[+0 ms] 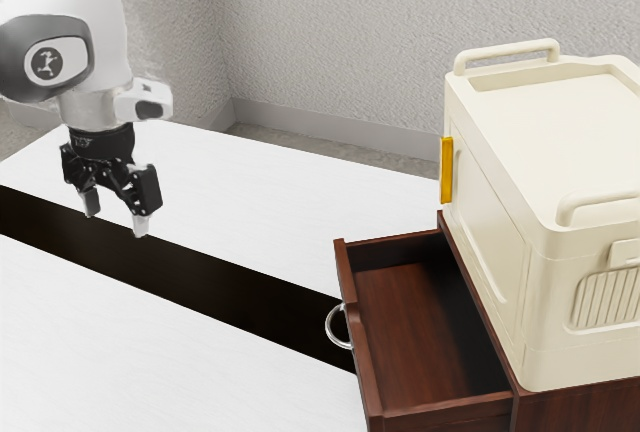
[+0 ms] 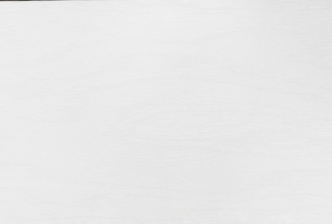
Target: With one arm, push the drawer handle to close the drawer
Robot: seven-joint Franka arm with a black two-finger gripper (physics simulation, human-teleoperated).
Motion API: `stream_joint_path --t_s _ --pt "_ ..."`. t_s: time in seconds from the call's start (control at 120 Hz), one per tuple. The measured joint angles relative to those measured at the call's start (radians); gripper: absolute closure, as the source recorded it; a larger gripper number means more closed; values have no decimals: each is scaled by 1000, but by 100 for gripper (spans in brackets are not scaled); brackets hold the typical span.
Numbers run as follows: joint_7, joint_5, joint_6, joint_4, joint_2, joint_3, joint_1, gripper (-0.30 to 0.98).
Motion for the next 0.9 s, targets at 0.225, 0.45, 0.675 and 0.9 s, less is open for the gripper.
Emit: stream_joint_path --t_s 0.225,0.45,0.675,0.9 --pt "179 -4 312 -207 20 -134 0 0" --pt "315 -6 463 -223 118 -229 -15 11" --pt "412 -32 562 -210 190 -272 -16 50" --pt "478 -56 622 -143 292 -327 -14 71"
